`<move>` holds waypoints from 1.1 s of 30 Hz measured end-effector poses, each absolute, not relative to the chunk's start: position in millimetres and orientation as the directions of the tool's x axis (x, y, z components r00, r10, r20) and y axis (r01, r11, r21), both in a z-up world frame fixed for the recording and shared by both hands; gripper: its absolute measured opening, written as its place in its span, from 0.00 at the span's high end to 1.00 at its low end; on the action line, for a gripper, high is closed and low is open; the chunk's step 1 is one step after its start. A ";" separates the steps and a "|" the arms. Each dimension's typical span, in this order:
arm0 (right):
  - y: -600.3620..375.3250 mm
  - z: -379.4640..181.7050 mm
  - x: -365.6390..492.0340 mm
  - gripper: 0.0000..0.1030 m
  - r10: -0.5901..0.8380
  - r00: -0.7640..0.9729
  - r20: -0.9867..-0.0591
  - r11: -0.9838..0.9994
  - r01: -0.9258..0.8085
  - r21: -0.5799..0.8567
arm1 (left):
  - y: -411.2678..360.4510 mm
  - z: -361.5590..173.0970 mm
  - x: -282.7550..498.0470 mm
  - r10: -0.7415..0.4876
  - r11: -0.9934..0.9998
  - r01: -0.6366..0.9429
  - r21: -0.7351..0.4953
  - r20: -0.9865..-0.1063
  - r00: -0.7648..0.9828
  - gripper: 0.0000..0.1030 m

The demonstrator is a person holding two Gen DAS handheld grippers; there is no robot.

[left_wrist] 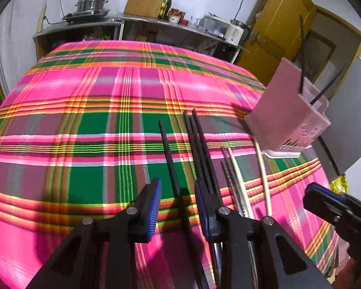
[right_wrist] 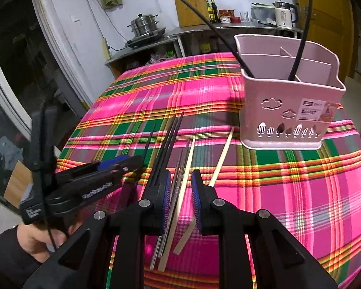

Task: Organize utensils
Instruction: 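Lower the left tool onto a black chopstick while the right tool grasps another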

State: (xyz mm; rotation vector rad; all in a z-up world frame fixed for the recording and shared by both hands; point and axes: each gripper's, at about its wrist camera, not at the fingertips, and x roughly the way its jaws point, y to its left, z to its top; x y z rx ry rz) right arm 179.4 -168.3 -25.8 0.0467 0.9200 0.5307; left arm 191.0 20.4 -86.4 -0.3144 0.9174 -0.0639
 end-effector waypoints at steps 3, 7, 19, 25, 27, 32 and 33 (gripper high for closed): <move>-164.7 -29.8 183.7 0.82 0.453 0.481 -0.751 0.871 -0.418 0.257 | 18.5 -89.2 195.2 -0.165 0.961 -0.076 -0.267 -0.769 0.617 0.81; -156.1 -36.7 194.3 0.82 0.450 0.469 -0.760 0.872 -0.417 0.259 | 23.7 -90.5 197.8 -0.145 0.965 -0.083 -0.249 -0.771 0.620 0.92; -109.0 -64.0 223.2 0.85 0.441 0.425 -0.791 0.859 -0.456 0.234 | 68.4 -90.7 182.8 -0.077 0.955 -0.175 -0.240 -0.767 0.637 0.92; -96.9 -76.4 238.0 0.90 0.415 0.414 -0.810 0.870 -0.441 0.221 | 73.4 -91.8 181.6 -0.090 0.951 -0.172 -0.258 -0.761 0.643 0.92; -95.2 -78.8 239.8 0.90 0.404 0.410 -0.817 0.875 -0.434 0.215 | 74.0 -92.3 180.6 -0.091 0.950 -0.173 -0.260 -0.759 0.644 0.92; -92.8 -82.5 243.5 0.90 0.397 0.402 -0.825 0.880 -0.423 0.217 | 75.4 -93.0 179.5 -0.089 0.947 -0.180 -0.265 -0.758 0.646 0.92; -91.4 -82.5 243.9 0.90 0.391 0.405 -0.827 0.882 -0.423 0.210 | 75.4 -92.9 179.6 -0.088 0.947 -0.182 -0.264 -0.759 0.645 0.92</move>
